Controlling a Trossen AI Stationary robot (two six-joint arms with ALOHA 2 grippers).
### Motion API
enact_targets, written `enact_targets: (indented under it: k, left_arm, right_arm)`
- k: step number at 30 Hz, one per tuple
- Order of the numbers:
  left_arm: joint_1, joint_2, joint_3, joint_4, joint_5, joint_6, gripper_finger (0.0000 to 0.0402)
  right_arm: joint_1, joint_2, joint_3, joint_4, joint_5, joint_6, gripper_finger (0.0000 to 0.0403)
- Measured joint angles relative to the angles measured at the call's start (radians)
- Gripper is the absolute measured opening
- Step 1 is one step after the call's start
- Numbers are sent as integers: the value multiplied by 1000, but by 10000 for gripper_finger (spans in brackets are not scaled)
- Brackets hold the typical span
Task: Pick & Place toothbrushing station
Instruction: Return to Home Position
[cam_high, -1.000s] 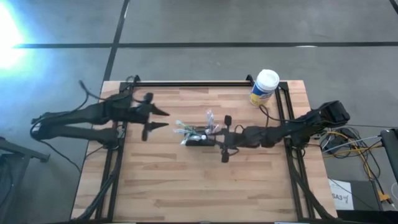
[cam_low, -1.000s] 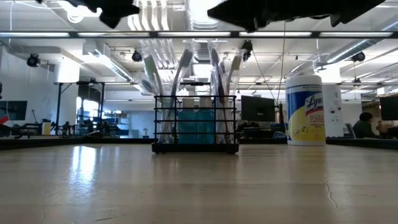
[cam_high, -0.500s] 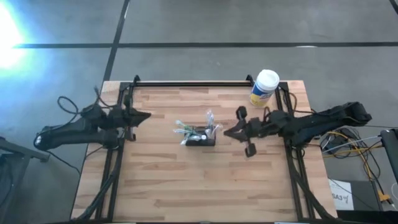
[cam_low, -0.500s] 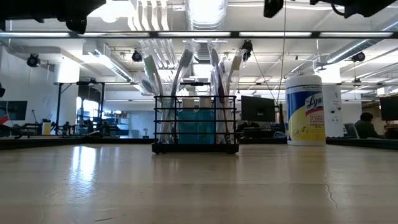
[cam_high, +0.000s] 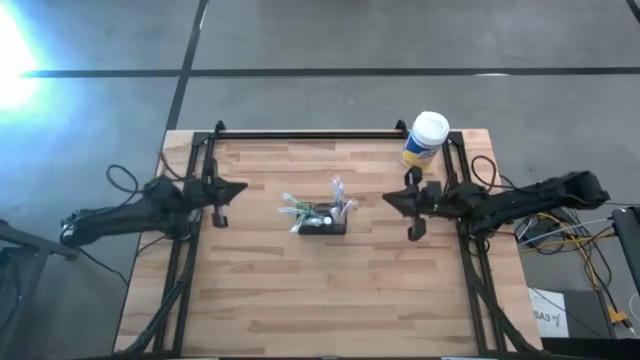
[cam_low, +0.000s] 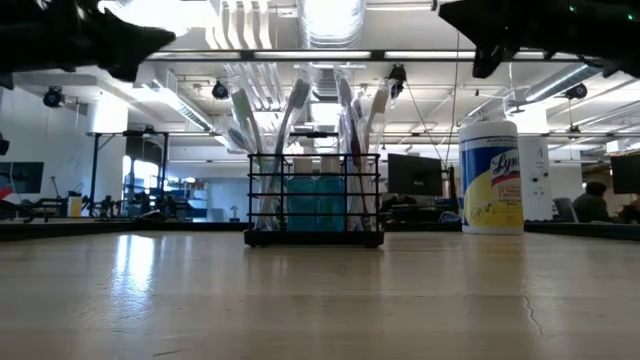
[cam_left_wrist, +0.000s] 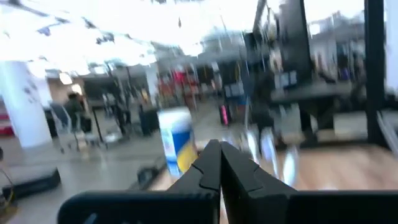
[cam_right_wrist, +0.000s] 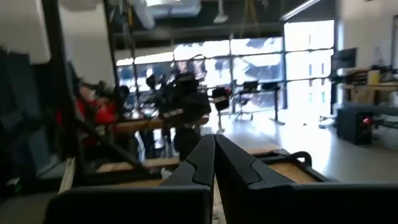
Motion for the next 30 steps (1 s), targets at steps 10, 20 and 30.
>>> enact_targets:
  k: [10,20,30]
  left_arm:
    - [59,-40,-10,8,50,-61,1]
    - [79,-111,-113,-10,57,-116,1]
    - [82,-253,-143,-190,223,-133,1]
  right_arm:
    - [-70,-109,-178,127,1,57,8]
    - [-107,-237,-266,78,1,86,8]
    - [-110,-334,-266,-138,2,61,8]
